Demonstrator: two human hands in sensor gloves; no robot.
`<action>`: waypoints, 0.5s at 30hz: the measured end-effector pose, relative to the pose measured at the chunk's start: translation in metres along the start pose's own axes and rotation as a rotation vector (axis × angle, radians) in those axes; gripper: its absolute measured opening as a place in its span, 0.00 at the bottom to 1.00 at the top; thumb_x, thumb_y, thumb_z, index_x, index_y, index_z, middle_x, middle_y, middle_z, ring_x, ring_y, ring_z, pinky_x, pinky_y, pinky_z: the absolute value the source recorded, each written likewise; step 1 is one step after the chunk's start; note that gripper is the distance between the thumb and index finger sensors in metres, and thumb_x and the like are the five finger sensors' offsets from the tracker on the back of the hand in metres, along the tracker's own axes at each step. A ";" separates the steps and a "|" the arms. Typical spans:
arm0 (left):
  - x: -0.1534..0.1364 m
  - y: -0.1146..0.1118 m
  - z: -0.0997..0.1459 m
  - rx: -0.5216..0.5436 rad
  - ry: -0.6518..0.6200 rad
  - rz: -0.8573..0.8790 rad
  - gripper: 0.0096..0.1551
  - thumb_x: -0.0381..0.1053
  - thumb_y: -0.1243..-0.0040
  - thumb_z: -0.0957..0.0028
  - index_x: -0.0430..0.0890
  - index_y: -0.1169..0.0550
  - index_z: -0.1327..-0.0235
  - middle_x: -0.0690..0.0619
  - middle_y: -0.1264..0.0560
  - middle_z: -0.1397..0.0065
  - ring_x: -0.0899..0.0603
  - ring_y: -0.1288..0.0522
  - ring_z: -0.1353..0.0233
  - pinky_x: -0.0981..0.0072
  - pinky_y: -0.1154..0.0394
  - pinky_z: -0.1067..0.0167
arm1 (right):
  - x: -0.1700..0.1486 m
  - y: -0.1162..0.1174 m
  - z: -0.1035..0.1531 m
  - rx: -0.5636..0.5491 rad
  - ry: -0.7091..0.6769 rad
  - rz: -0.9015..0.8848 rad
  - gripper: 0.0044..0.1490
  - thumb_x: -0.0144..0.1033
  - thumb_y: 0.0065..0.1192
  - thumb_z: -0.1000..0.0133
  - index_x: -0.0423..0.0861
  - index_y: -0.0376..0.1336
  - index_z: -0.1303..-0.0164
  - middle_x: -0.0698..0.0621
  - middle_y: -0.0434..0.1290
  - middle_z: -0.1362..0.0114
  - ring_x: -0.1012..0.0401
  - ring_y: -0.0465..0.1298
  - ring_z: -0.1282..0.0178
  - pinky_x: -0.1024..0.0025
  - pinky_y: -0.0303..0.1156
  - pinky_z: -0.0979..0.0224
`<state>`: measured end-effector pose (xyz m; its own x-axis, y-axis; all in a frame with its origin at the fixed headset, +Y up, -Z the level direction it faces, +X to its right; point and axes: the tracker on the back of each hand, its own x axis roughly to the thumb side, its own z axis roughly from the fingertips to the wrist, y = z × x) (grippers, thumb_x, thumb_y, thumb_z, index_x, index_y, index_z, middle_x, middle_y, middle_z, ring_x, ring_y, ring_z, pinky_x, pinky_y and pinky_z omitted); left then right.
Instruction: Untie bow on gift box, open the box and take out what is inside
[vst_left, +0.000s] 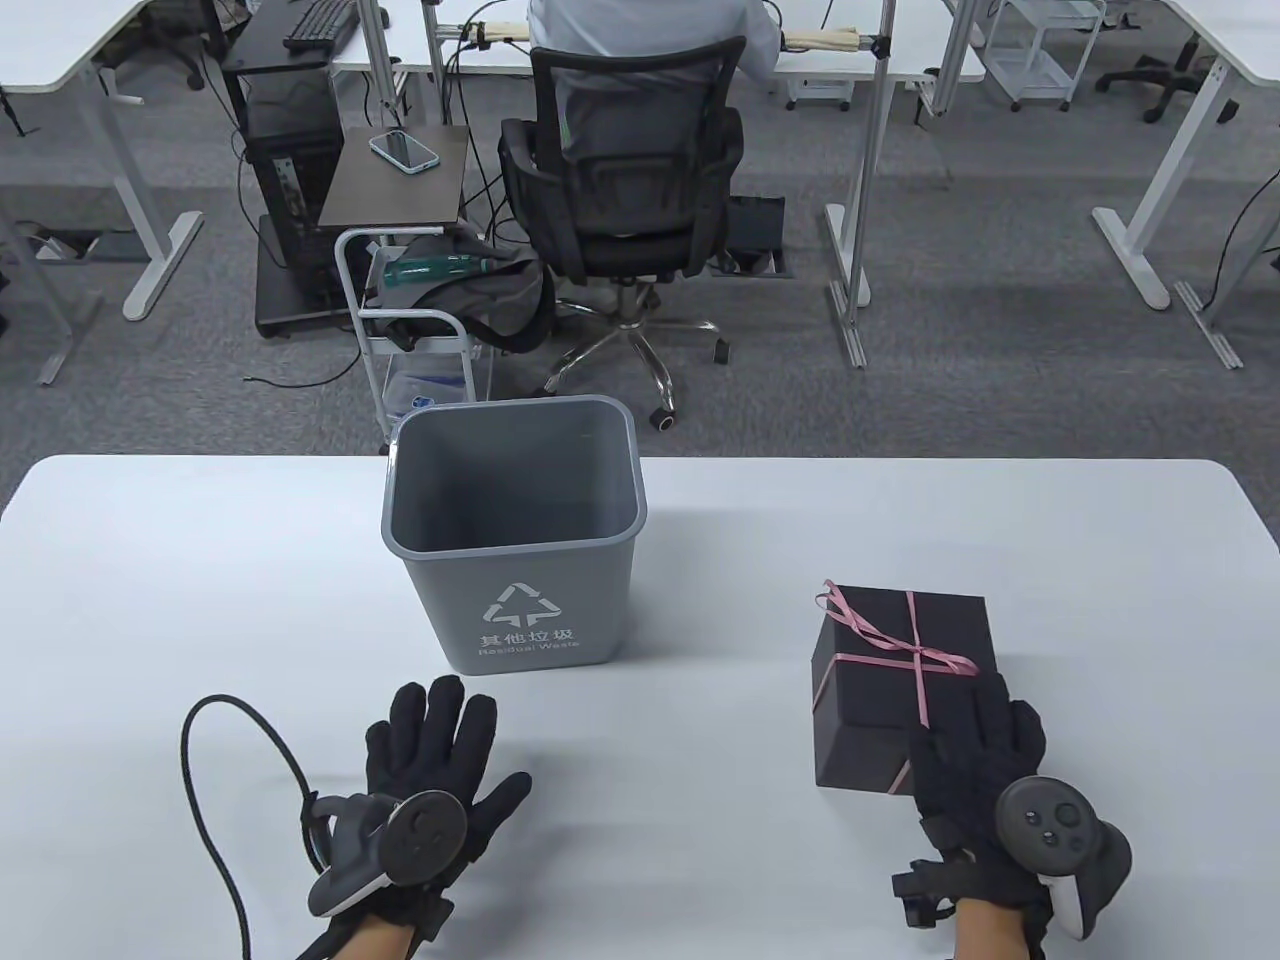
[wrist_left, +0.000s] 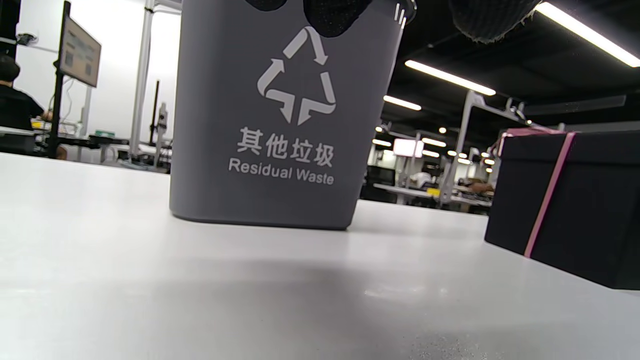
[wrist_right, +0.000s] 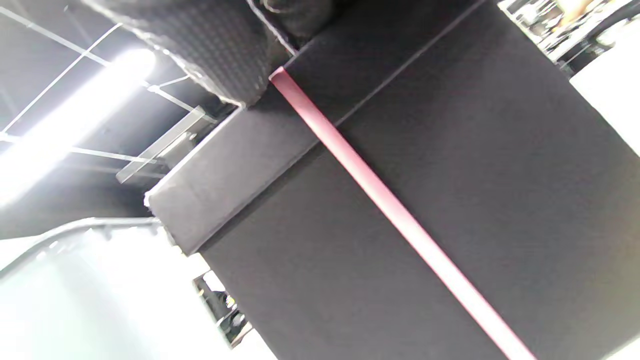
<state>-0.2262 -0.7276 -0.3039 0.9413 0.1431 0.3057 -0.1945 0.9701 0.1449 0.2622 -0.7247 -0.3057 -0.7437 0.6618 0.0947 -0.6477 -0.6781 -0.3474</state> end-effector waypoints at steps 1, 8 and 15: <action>0.000 0.000 0.000 0.000 0.001 0.002 0.49 0.74 0.56 0.35 0.47 0.45 0.09 0.36 0.54 0.07 0.20 0.56 0.16 0.22 0.48 0.27 | 0.007 0.004 0.000 0.033 -0.014 0.007 0.43 0.50 0.61 0.34 0.41 0.56 0.14 0.41 0.49 0.10 0.31 0.44 0.20 0.35 0.51 0.21; -0.001 0.001 0.000 -0.005 0.009 0.001 0.49 0.74 0.56 0.34 0.46 0.45 0.09 0.35 0.54 0.07 0.20 0.56 0.16 0.22 0.49 0.28 | 0.050 0.030 0.010 0.162 -0.134 0.055 0.44 0.52 0.62 0.34 0.41 0.56 0.13 0.40 0.48 0.10 0.30 0.47 0.22 0.37 0.56 0.22; 0.000 0.005 0.002 0.022 0.009 -0.008 0.48 0.73 0.54 0.34 0.45 0.42 0.10 0.34 0.49 0.08 0.20 0.52 0.17 0.23 0.47 0.27 | 0.083 0.054 0.023 0.237 -0.252 0.102 0.45 0.51 0.64 0.35 0.41 0.55 0.12 0.39 0.48 0.10 0.29 0.49 0.23 0.40 0.61 0.24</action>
<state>-0.2279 -0.7227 -0.3017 0.9452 0.1374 0.2963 -0.1933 0.9666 0.1682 0.1618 -0.7137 -0.2954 -0.8048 0.5076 0.3078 -0.5667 -0.8113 -0.1437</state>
